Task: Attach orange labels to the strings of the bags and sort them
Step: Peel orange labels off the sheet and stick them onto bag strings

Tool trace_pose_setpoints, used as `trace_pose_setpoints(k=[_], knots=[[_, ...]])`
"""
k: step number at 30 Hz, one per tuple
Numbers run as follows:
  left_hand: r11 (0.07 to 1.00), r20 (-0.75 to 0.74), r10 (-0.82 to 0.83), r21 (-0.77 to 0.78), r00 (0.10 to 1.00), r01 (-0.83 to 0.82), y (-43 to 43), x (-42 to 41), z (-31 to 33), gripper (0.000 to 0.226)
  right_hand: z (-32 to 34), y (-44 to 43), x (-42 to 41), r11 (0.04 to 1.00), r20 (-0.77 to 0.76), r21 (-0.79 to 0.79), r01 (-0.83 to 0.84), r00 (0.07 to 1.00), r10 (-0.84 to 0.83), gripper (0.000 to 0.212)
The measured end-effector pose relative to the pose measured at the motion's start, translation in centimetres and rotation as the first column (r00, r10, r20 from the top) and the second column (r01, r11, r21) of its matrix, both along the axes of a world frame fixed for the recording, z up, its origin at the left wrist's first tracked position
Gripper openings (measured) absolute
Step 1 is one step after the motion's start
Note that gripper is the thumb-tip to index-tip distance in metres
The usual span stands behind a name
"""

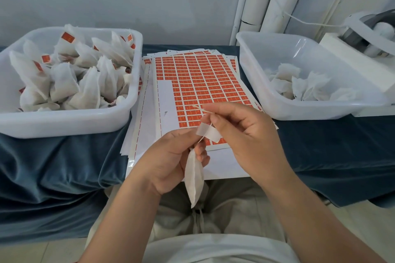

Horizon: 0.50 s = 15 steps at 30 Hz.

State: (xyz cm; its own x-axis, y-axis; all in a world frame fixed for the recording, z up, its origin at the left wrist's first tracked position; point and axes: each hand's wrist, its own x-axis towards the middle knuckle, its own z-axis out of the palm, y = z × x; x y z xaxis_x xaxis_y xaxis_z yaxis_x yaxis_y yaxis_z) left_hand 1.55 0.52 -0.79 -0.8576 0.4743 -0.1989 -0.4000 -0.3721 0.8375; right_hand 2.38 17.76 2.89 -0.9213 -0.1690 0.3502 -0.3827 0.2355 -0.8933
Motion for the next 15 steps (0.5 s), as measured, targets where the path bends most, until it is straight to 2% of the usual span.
trace_pose_setpoints(k=[3,9,15], knots=[[0.999,0.003,0.035,-0.017,0.999,-0.035,-0.09,-0.05,0.02,0.022,0.03,0.08,-0.11,0.999,0.020,-0.051,0.007,1.000,-0.006,0.027],[0.990,-0.055,0.097,-0.097,0.994,-0.102,-0.39,-0.23,-0.08,0.030,-0.12,0.18,-0.47,0.996,0.073,-0.080,0.047,0.996,-0.041,0.016],[0.932,-0.206,0.127,-0.310,0.970,-0.188,-0.36,-0.18,-0.06,0.043,-0.23,0.24,-0.68,0.994,0.117,-0.096,0.045,0.993,-0.034,0.019]])
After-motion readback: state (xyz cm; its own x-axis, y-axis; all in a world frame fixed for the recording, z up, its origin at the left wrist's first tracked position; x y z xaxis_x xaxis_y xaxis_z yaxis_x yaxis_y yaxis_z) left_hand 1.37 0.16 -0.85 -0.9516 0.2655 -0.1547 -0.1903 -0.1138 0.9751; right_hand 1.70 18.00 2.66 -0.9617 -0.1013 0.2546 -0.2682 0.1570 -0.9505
